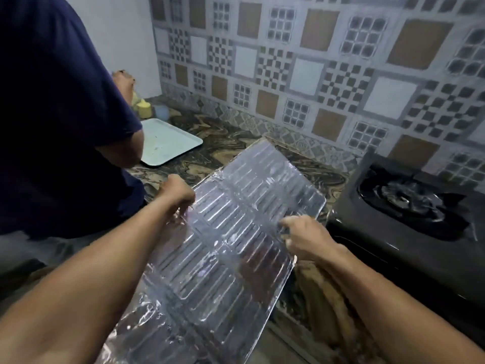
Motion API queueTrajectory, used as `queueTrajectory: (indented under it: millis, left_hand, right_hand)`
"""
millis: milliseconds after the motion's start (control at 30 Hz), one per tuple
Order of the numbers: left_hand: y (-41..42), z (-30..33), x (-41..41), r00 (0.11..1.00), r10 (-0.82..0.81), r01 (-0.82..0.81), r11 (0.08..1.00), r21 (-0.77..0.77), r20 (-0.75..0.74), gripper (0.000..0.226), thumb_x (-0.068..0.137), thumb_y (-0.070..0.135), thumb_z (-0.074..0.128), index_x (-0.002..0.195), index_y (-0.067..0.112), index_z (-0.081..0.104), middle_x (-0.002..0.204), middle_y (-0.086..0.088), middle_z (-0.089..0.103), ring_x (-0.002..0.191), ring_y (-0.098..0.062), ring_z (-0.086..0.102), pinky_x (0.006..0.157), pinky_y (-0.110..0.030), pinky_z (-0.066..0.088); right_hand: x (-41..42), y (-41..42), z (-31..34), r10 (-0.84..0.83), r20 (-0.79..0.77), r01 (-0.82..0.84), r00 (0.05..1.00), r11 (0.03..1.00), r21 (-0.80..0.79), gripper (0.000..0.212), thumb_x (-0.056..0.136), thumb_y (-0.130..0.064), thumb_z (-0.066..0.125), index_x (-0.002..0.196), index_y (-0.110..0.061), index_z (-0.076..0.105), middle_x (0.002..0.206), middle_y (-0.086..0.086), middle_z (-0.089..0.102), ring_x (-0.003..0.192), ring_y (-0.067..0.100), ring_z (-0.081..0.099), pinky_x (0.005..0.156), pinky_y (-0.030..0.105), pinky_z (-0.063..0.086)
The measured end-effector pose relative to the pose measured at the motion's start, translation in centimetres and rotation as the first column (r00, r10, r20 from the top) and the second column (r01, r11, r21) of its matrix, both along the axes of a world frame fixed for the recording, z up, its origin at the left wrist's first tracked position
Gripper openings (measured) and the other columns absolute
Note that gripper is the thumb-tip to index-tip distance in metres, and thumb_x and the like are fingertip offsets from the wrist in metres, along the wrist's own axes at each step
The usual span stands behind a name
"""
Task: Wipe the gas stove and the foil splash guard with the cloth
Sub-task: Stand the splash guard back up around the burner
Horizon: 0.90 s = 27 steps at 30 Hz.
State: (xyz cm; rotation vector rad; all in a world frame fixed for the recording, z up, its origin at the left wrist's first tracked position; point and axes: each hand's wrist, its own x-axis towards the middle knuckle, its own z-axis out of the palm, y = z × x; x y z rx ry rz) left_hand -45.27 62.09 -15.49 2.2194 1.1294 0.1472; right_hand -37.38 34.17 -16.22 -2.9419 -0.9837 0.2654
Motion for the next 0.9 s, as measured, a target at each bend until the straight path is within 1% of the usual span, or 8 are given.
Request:
queueTrajectory:
  millis: [167,300,433,533,600,667,800,900]
  left_hand:
    - [-2.6,5.6,-0.9,0.987,-0.100,0.095,0.995,0.039,0.122,0.007,0.070,0.005,0.073,0.076,0.001,0.072,0.066,-0.011,0.059,0.055,-0.022,0.051,0.050,-0.024,0.037]
    - [-5.6,9.4,-1.3,0.965,-0.150,0.138,0.988,0.070,0.217,0.014,0.072,0.007,0.078,0.086,0.004,0.075,0.066,-0.008,0.059,0.058,-0.013,0.048,0.061,-0.024,0.038]
    - [-8.6,13.3,-1.6,0.948,-0.199,0.185,0.980,0.078,0.248,0.019,0.074,0.013,0.081,0.092,0.011,0.075,0.075,0.001,0.063,0.065,-0.007,0.051,0.053,-0.014,0.039]
    - [-9.7,16.8,-3.1,0.947,-0.239,0.248,0.969,-0.018,0.213,0.031,0.065,0.040,0.086,0.083,0.015,0.076,0.067,0.004,0.063,0.062,-0.009,0.055,0.055,-0.013,0.044]
    - [-9.3,19.1,-4.9,0.952,-0.274,0.291,0.949,-0.119,0.139,0.054,0.052,0.056,0.085,0.091,0.020,0.076,0.085,-0.001,0.073,0.077,-0.015,0.065,0.068,-0.030,0.055]
    - [-8.5,21.0,-6.6,0.958,-0.283,0.286,0.954,-0.090,0.045,0.081,0.037,0.062,0.088,0.105,0.022,0.071,0.101,-0.002,0.073,0.091,-0.016,0.067,0.081,-0.042,0.057]
    - [-8.4,23.2,-8.6,0.962,-0.232,0.237,0.971,0.019,-0.141,0.084,0.045,0.045,0.091,0.120,0.020,0.063,0.106,0.007,0.070,0.094,-0.005,0.063,0.082,-0.038,0.055]
    - [-8.8,23.0,-8.8,0.971,-0.197,0.201,0.979,0.018,-0.139,0.093,0.024,0.051,0.095,0.107,0.020,0.067,0.097,0.004,0.070,0.086,-0.009,0.062,0.078,-0.031,0.050]
  right_hand:
    - [3.9,6.1,6.7,0.284,0.210,-0.338,0.935,0.892,0.299,0.055,0.089,-0.018,0.062,0.141,-0.016,0.045,0.147,0.006,0.046,0.133,0.027,0.045,0.108,0.042,0.039]
    - [6.0,9.2,11.5,0.471,0.325,-0.536,0.820,0.832,0.146,0.060,0.089,-0.024,0.061,0.145,-0.027,0.039,0.158,0.000,0.027,0.147,0.024,0.019,0.118,0.047,0.021]
    - [6.8,9.1,15.1,0.515,0.334,-0.581,0.790,0.802,0.139,0.016,0.086,-0.026,0.065,0.101,-0.030,0.068,0.112,0.000,0.067,0.114,0.024,0.056,0.098,0.040,0.036]
    - [7.5,7.5,17.9,0.539,0.277,-0.599,0.796,0.766,0.232,0.006,0.081,-0.021,0.065,0.080,-0.026,0.068,0.082,-0.003,0.063,0.084,0.024,0.061,0.072,0.030,0.046]
    - [8.7,6.2,20.0,0.540,0.293,-0.608,0.789,0.756,0.243,0.008,0.081,-0.019,0.066,0.077,-0.025,0.068,0.078,-0.004,0.060,0.077,0.021,0.059,0.068,0.029,0.047]
    - [10.1,5.1,22.0,0.532,0.325,-0.614,0.782,0.747,0.254,0.012,0.081,-0.022,0.068,0.072,-0.030,0.067,0.077,-0.004,0.061,0.078,0.023,0.060,0.072,0.034,0.052]
    - [12.9,1.5,26.3,0.496,0.423,-0.625,0.758,0.739,0.253,0.015,0.087,-0.024,0.067,0.076,-0.033,0.061,0.083,-0.003,0.063,0.080,0.021,0.061,0.072,0.034,0.047]
    - [14.5,-1.9,28.6,0.435,0.501,-0.621,0.748,0.725,0.298,0.004,0.089,-0.023,0.066,0.089,-0.027,0.067,0.090,-0.002,0.065,0.083,0.020,0.060,0.077,0.032,0.041]
